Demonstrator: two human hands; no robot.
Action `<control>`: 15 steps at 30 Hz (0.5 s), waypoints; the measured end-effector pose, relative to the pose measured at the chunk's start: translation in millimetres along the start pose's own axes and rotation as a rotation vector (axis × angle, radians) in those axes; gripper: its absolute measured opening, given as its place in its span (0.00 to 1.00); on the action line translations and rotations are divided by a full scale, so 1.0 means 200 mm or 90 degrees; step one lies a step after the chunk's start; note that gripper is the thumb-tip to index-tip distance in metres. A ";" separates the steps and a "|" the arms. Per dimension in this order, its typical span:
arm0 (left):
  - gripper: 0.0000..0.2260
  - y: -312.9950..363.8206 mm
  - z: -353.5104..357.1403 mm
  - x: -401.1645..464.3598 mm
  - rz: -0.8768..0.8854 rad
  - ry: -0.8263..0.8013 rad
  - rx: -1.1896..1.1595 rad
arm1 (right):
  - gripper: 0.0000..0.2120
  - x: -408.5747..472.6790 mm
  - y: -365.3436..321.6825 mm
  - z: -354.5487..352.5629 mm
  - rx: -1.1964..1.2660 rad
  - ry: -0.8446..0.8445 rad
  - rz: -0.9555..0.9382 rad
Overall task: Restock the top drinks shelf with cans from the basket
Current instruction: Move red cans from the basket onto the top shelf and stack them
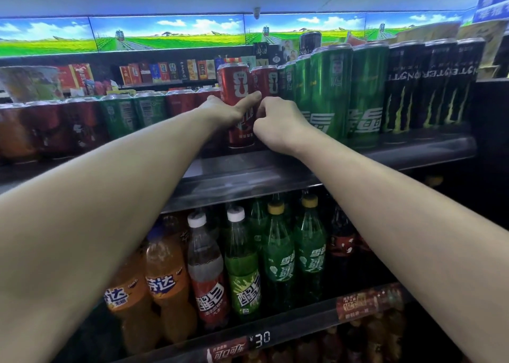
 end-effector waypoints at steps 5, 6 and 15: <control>0.54 -0.02 0.02 -0.01 -0.001 -0.051 0.015 | 0.19 -0.01 -0.01 0.06 -0.025 -0.078 0.009; 0.45 -0.01 0.03 0.00 0.017 -0.075 -0.021 | 0.19 -0.01 -0.01 0.05 -0.021 -0.075 0.006; 0.30 0.01 0.09 -0.02 0.134 -0.151 0.085 | 0.15 -0.01 -0.03 0.04 -0.014 -0.057 -0.032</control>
Point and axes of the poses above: each hand's wrist, its own x-axis towards the middle knuckle, its own z-axis out of the palm, y = z × x, the point moved 10 cm from there along x, towards the middle knuckle, and after that the axes turned 2 degrees about x, right-handed, at the moved point
